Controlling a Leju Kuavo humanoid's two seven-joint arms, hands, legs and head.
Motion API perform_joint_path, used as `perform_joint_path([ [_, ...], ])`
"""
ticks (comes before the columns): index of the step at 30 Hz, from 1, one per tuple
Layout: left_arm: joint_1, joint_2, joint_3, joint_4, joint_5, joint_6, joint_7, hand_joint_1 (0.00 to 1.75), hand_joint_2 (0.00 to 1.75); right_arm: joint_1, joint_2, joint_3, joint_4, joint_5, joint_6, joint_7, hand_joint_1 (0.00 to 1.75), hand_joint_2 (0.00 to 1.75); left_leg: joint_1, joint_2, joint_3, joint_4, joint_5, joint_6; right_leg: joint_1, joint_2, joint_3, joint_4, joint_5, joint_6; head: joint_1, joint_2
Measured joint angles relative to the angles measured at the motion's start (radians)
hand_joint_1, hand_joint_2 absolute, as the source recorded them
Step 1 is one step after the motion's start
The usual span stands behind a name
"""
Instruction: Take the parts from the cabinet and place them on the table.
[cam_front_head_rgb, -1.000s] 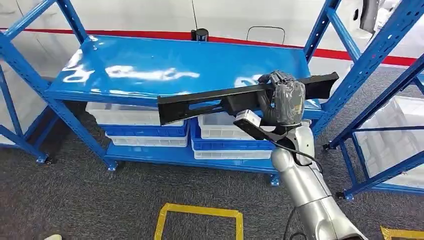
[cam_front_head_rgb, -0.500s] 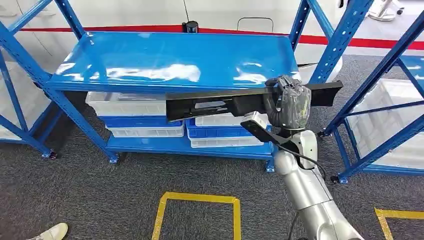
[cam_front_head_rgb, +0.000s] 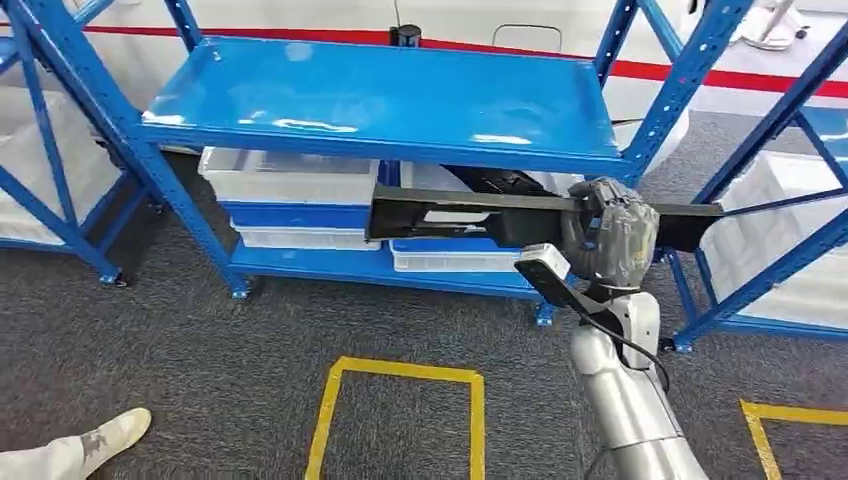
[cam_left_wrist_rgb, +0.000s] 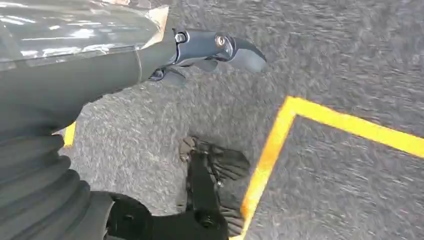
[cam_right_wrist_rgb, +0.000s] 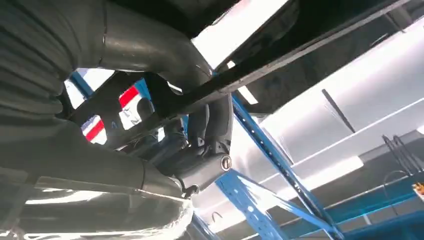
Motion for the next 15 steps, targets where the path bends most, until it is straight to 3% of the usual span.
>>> perform_joint_path([
  [1, 0.0, 0.001, 0.0, 0.0, 0.003, -0.002, 0.0, 0.0, 1.75, 0.011, -0.001, -0.005, -0.003, 0.0, -0.001, -0.002, 1.75, 1.75, 0.0, 0.0, -0.017, 0.001, 0.013, -0.001, 0.0, 0.0, -0.01, 0.066, -0.018, 0.009, 0.002, 0.0],
  [2, 0.001, 0.001, 0.0, 0.0, 0.007, -0.002, 0.0, 0.0, 1.75, 0.02, -0.001, -0.008, -0.005, 0.0, -0.002, -0.004, 1.75, 1.75, 0.0, 0.0, -0.032, 0.001, 0.024, -0.002, -0.001, 0.0, -0.003, 0.091, -0.008, 0.019, 0.003, 0.0],
  [3, 0.001, 0.001, 0.0, 0.0, 0.012, -0.004, 0.0, 0.0, 1.75, 0.029, -0.001, -0.011, -0.007, 0.0, -0.002, -0.005, 1.75, 1.75, 0.0, 0.0, -0.048, 0.002, 0.036, -0.005, -0.002, 0.0, 0.026, 0.074, 0.018, 0.032, 0.003, 0.0],
  [4, 0.0, 0.001, 0.0, 0.0, 0.012, -0.005, 0.0, 0.0, 1.75, 0.037, 0.0, -0.013, -0.011, 0.0, -0.002, -0.008, 1.75, 1.75, 0.0, 0.0, -0.062, 0.002, 0.046, -0.008, -0.003, 0.0, 0.072, 0.02, 0.047, 0.041, 0.003, 0.0],
  [5, 0.0, 0.001, 0.0, 0.0, 0.012, -0.006, 0.0, 0.0, 1.75, 0.041, 0.0, -0.014, -0.017, 0.0, -0.003, -0.01, 1.75, 1.75, 0.0, 0.0, -0.074, 0.003, 0.057, -0.013, -0.004, 0.0, 0.136, -0.065, 0.064, 0.043, 0.003, 0.0],
  [6, -0.001, 0.001, 0.0, 0.0, 0.012, -0.007, 0.0, 0.0, 1.75, 0.041, 0.002, -0.016, -0.023, 0.001, -0.003, -0.011, 1.75, 1.75, 0.0, 0.0, -0.081, 0.006, 0.066, -0.019, -0.004, 0.0, 0.212, -0.165, 0.054, 0.036, 0.003, 0.0],
  [7, -0.002, 0.002, 0.0, 0.0, 0.012, -0.008, 0.0, 0.0, 1.75, 0.041, 0.004, -0.018, -0.03, 0.001, -0.003, -0.012, 1.75, 1.75, -0.007, -0.001, -0.091, 0.01, 0.073, -0.025, 0.004, 0.0, 0.277, -0.261, 0.023, 0.024, 0.004, 0.0],
  [8, -0.002, 0.002, 0.0, 0.0, 0.012, -0.008, 0.0, 0.0, 1.75, 0.044, 0.005, -0.021, -0.035, 0.001, -0.003, -0.013, 1.75, 1.75, -0.006, 0.002, -0.092, 0.006, 0.087, -0.031, 0.004, 0.003, 0.275, -0.266, 0.019, 0.015, -0.004, 0.0],
  [10, -0.001, 0.004, 0.0, 0.0, 0.012, -0.009, 0.0, 0.0, 1.75, 0.049, 0.006, -0.021, -0.037, 0.001, -0.003, -0.013, 1.75, 1.75, 0.0, 0.003, -0.092, -0.001, 0.105, -0.045, 0.009, 0.003, 0.253, -0.263, 0.029, 0.001, -0.005, 0.0],
  [11, 0.001, 0.005, 0.0, 0.0, 0.012, -0.01, 0.0, 0.0, 1.75, 0.052, 0.007, -0.022, -0.038, 0.0, -0.003, -0.013, 1.75, 1.75, -0.001, 0.0, -0.097, -0.004, 0.111, -0.053, 0.002, 0.002, 0.247, -0.269, 0.042, -0.015, -0.003, 0.0],
  [12, 0.001, 0.007, 0.001, 0.0, 0.013, -0.012, 0.001, 0.0, 1.75, 0.051, 0.008, -0.022, -0.039, 0.0, -0.003, -0.013, 1.75, 1.75, 0.004, -0.004, -0.109, 0.013, 0.076, -0.058, -0.001, 0.0, 0.243, -0.27, 0.053, -0.025, -0.004, 0.0],
  [13, 0.001, 0.007, 0.001, 0.0, 0.013, -0.013, 0.002, 0.0, 1.75, 0.053, 0.012, -0.022, -0.039, 0.001, -0.003, -0.013, 1.75, 1.75, 0.006, -0.003, -0.124, 0.059, 0.01, -0.061, -0.001, -0.001, 0.233, -0.269, 0.065, -0.039, -0.011, 0.0],
  [14, 0.001, 0.006, 0.001, 0.0, 0.014, -0.014, 0.002, 0.0, 1.75, 0.055, 0.015, -0.022, -0.039, 0.0, -0.003, -0.013, 1.75, 1.75, 0.007, -0.004, -0.145, 0.133, -0.056, -0.066, 0.0, -0.001, 0.219, -0.269, 0.077, -0.041, -0.015, 0.0],
  [15, 0.0, 0.006, 0.001, 0.0, 0.014, -0.013, 0.002, 0.0, 1.75, 0.058, 0.017, -0.022, -0.041, 0.0, -0.003, -0.013, 1.75, 1.75, 0.007, -0.004, -0.165, 0.211, -0.104, -0.07, 0.001, -0.001, 0.205, -0.268, 0.088, -0.042, -0.015, 0.0],
])
